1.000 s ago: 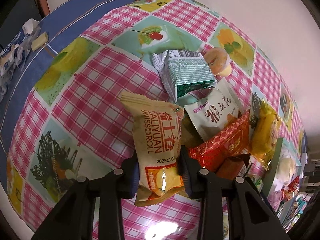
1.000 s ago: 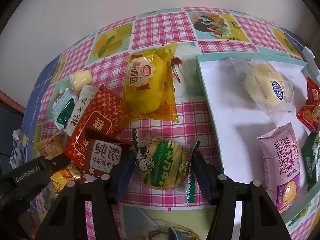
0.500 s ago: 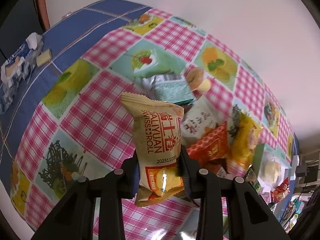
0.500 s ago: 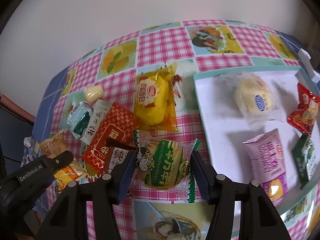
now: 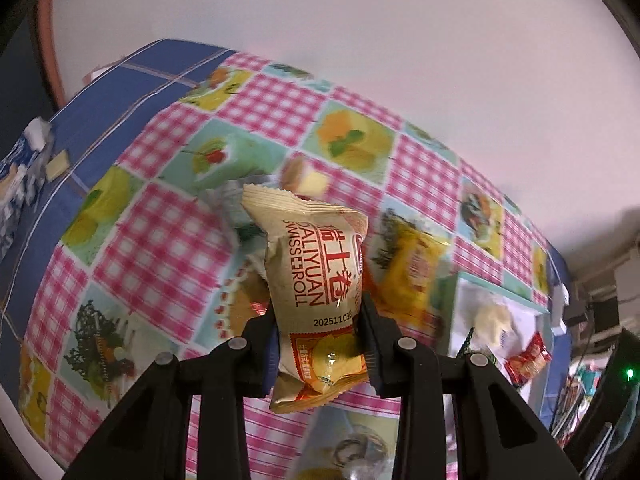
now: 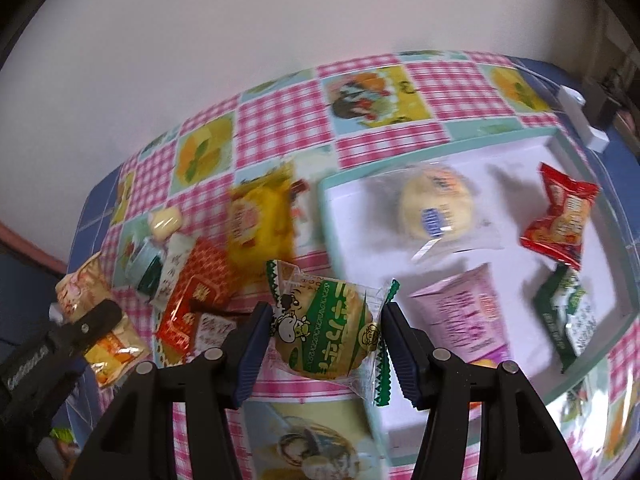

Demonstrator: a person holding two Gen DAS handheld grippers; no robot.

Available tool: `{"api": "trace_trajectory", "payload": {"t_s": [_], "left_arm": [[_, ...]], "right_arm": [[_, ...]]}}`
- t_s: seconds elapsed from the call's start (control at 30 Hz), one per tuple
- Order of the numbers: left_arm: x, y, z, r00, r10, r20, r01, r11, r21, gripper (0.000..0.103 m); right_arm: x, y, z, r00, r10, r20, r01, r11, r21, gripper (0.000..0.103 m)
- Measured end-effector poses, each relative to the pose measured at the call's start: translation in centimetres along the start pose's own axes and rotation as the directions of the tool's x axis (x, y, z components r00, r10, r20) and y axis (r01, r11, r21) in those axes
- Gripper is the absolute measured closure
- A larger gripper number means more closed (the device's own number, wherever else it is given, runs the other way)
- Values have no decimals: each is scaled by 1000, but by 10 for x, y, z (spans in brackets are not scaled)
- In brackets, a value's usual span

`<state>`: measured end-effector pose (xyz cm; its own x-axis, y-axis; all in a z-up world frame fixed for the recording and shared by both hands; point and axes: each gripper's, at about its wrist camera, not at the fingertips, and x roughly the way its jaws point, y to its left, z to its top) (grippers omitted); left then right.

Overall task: Organize snacks
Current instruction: 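Carry both packs over the white tray and open both tools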

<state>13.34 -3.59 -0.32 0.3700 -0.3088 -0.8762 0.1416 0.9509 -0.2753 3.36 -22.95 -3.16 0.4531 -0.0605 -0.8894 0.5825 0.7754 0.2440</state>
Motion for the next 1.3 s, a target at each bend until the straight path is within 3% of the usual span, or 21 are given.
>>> {"api": "trace_trajectory", "payload": {"t_s": [0.3,0.67,0.97,1.3], "left_arm": [[4,-61,-20,997,-67,-48,73,988,133,67],[28,-146,-61,987,-104,-121,139,932,334,67],[64,-166,-76,990,-50,-134,101,909,405,67],[78,-185,-80,987,-93,-129,140,890,434,66]], "right_arm": [[-21,-73,20,998,-56,42,48,983,176,44],[-39,-152,25,993,-101,63,72,933,353,44],[-29,-168,24,996,-82,38,61,923,379,44],[-7,-161,24,998,-69,-13,70,933,353,44]]}}
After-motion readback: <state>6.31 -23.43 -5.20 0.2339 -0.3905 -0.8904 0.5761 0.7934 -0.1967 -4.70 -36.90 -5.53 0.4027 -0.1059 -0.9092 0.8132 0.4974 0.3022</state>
